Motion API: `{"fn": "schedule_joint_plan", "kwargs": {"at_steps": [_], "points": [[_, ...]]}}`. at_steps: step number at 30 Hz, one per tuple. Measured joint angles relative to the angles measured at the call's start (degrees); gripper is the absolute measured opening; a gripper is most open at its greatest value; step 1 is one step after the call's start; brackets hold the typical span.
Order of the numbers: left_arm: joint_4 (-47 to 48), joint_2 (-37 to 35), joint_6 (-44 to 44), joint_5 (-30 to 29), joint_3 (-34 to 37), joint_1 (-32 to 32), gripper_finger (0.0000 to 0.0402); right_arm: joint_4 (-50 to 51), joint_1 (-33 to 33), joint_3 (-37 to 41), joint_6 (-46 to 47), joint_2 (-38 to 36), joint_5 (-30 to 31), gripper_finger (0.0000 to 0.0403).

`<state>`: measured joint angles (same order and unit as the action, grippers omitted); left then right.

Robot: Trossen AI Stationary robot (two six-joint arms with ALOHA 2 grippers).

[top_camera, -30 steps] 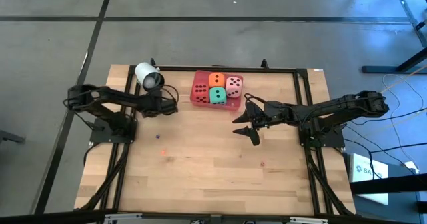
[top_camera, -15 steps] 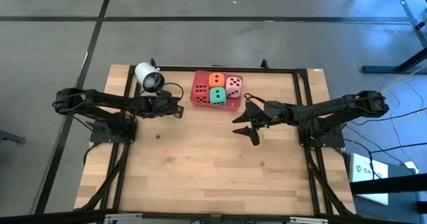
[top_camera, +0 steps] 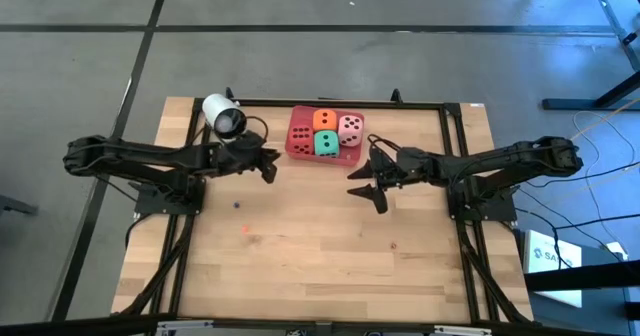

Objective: Pick & Place Dice
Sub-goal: Put the green die into the pink bin

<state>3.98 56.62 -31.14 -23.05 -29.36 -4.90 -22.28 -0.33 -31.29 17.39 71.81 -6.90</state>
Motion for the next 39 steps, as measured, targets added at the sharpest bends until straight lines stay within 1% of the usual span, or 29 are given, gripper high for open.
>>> {"fn": "schedule_joint_plan", "kwargs": {"at_steps": [4, 6, 13, 17, 20, 22, 24, 31, 39], "points": [[-3.8, 0.0, 3.5, 2.7, -0.1, -1.6, 0.0025, -1.4, -0.4, 0.0, 0.0, 0.0, 0.0, 0.0235], [-3.8, 0.9, 5.9, 4.5, -0.9, -2.8, 0.0025, -1.8, -0.8, 0.0, 0.0, 0.0, 0.0, 0.0235], [-3.8, 6.5, 16.5, 9.9, -5.5, -8.4, 0.0025, -2.4, -1.9, 0.0, -1.3, 0.0, 0.0, 0.0235], [-3.7, 10.1, 20.9, 14.7, -8.2, -12.7, 0.0025, -2.4, -2.0, 0.0, -1.8, 0.0, 0.0, 0.0235], [-3.2, 13.5, 22.8, 19.6, -10.4, -15.6, 0.0025, -2.4, -2.0, 0.0, -2.0, 0.0, 0.0, 0.0235], [-2.7, 15.9, 24.1, 23.0, -12.1, -17.0, 0.0025, -2.4, -2.0, 0.0, -2.4, 0.0, 0.0, 0.0235], [-2.0, 18.1, 25.3, 24.8, -13.7, -18.2, 0.0025, -2.4, -2.0, 0.0, -2.9, 0.0, 0.0, 0.0235], [3.8, 24.2, 30.0, 25.5, -21.6, -21.9, 0.0025, -2.4, -2.0, 0.0, -2.9, 0.0, 0.0, 0.0235], [9.5, 30.7, 30.9, 25.5, -28.5, -27.0, 0.0025, -2.1, -1.9, 0.0, -3.3, 0.0, 0.0, 0.0235]]}}
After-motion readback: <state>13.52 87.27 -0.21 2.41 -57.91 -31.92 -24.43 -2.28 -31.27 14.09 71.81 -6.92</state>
